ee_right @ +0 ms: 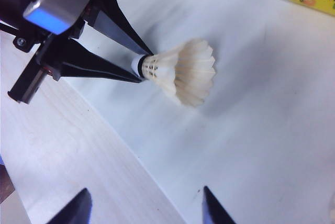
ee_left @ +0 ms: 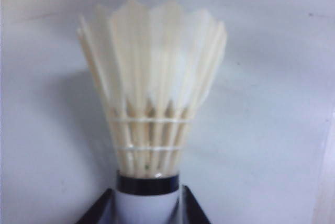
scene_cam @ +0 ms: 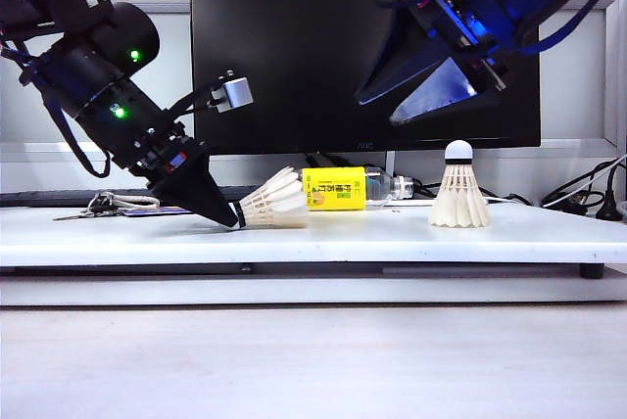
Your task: Stack the badminton balls on the table vertically.
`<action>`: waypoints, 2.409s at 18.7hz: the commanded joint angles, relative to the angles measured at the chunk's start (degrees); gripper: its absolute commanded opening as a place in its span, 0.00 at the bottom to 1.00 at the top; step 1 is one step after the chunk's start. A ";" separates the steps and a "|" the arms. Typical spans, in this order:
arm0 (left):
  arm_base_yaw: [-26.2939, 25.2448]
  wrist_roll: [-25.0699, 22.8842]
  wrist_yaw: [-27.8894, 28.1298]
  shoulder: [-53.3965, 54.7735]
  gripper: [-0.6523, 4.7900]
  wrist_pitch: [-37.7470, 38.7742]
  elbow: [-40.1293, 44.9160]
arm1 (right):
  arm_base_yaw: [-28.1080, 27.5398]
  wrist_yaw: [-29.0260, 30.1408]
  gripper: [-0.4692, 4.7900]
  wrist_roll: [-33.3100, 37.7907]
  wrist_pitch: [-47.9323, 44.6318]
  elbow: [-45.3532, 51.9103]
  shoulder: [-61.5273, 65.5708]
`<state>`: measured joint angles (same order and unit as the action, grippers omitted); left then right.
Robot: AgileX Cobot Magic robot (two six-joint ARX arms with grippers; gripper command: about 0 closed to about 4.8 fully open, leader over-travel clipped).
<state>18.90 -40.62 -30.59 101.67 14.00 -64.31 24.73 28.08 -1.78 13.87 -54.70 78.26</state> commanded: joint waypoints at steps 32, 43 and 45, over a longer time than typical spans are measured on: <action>0.07 53.02 -25.18 -9.33 0.27 28.24 -6.86 | 22.51 -22.86 0.60 -41.44 6.93 -0.33 -2.86; 0.07 52.59 -38.66 -9.33 0.28 35.12 -6.86 | 26.05 -29.44 0.60 -47.21 -2.32 -0.72 -5.16; 0.07 51.52 -38.93 -9.33 0.28 36.52 -6.86 | 26.36 -29.42 0.60 -47.82 -3.30 -0.72 -5.16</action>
<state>18.87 12.21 -68.10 92.58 49.50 -70.89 50.78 -1.39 -49.25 12.05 -55.13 73.30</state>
